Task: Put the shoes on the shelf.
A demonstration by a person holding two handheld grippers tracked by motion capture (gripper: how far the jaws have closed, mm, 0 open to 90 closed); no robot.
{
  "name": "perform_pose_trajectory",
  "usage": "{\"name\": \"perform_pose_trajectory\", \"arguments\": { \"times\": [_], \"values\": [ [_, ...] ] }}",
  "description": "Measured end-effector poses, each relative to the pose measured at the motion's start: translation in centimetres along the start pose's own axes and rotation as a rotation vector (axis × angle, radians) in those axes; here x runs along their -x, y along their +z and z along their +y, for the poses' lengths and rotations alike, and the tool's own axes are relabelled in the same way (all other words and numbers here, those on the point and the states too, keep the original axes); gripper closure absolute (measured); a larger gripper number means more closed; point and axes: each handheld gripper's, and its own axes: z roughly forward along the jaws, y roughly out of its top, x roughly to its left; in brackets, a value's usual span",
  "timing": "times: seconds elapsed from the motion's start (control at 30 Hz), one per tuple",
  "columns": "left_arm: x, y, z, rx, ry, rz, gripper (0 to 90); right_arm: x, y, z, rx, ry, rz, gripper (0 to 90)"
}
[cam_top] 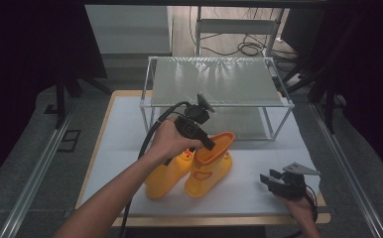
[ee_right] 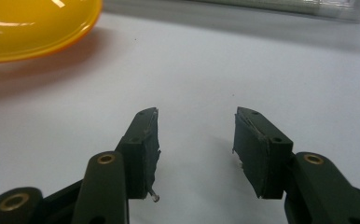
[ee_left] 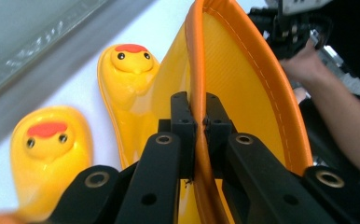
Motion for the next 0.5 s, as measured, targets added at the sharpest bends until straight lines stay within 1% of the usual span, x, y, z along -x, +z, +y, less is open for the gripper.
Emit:
{"name": "perform_pose_trajectory", "arguments": {
  "times": [0.07, 0.13, 0.17, 0.2, 0.33, 0.37, 0.43, 0.5],
  "values": [
    [-0.2, -0.4, -1.0, 0.001, 0.004, -0.002, 86.3, 0.0, 0.0, 0.0, 0.001, -0.001, 0.000, 49.5],
    [-0.7, -0.6, -2.0, 0.005, 0.009, 0.005, 86.3, -0.1, 0.0, 0.0, 0.001, 0.000, 0.001, 49.5],
    [-0.7, -0.6, -2.0, 0.005, 0.009, 0.005, 86.3, -0.1, 0.0, 0.0, -0.001, -0.001, 0.001, 49.6],
    [-1.1, -0.6, -2.9, 0.001, 0.012, -0.002, 86.3, -0.1, 0.1, 0.0, -0.002, -0.001, 0.001, 49.5],
    [-1.8, -0.3, -4.8, -0.011, 0.014, 0.012, 86.3, -0.2, 0.1, 0.0, -0.003, 0.000, 0.001, 49.5],
    [-1.9, -0.4, -5.2, -0.004, 0.016, 0.018, 86.3, -0.2, 0.1, 0.0, -0.004, 0.000, 0.000, 49.6],
    [-2.0, -0.7, -5.9, 0.000, 0.029, 0.054, 86.3, -0.2, 0.2, -0.1, -0.007, 0.001, 0.001, 49.5],
    [-2.3, -1.1, -6.5, 0.001, 0.035, 0.075, 86.3, -0.2, 0.3, -0.1, -0.005, 0.002, -0.001, 49.5]
  ]
}}
